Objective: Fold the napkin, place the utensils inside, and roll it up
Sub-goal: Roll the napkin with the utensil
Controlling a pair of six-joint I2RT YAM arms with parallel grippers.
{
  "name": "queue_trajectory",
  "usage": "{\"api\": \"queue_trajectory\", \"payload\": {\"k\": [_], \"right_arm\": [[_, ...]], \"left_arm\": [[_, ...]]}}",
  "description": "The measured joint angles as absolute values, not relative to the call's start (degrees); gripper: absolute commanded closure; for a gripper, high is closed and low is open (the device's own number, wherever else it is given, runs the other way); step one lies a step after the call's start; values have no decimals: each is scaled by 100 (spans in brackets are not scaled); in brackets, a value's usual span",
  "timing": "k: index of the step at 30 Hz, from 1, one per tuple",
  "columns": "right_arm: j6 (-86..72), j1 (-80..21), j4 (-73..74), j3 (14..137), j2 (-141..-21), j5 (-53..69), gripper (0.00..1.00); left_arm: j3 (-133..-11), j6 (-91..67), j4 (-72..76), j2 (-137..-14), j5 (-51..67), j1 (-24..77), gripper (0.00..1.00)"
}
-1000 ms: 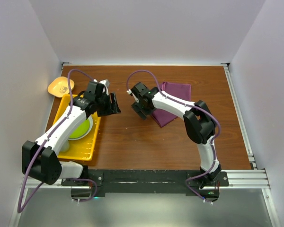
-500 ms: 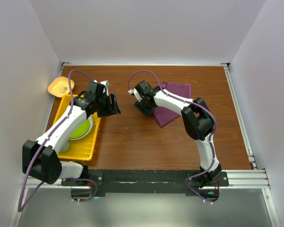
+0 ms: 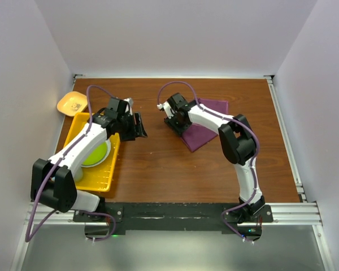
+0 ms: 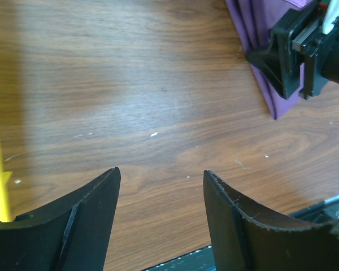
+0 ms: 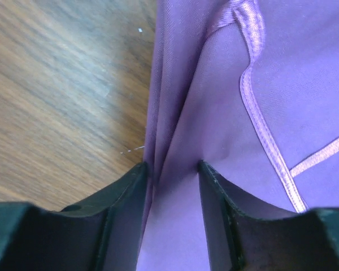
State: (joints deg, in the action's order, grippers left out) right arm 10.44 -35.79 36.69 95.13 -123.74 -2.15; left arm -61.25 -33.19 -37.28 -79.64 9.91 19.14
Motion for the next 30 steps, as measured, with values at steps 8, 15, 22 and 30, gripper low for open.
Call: {"api": "queue_trajectory", "payload": {"k": [8, 15, 22, 30], "right_arm": [[1015, -3441, 3573, 9533, -12425, -10, 83], [943, -3262, 3553, 9553, -12438, 388, 94], [860, -3076, 3546, 9553, -12440, 886, 97], [808, -3030, 3356, 9454, -12422, 1170, 99]], "left_arm": [[-6128, -3907, -3179, -8506, 1682, 1903, 30], [-6414, -4709, -2681, -9504, 2211, 1831, 26], [-6578, -5924, -1629, -10409, 2738, 1806, 21], [-6825, -7017, -1066, -11260, 2794, 1828, 21]]}}
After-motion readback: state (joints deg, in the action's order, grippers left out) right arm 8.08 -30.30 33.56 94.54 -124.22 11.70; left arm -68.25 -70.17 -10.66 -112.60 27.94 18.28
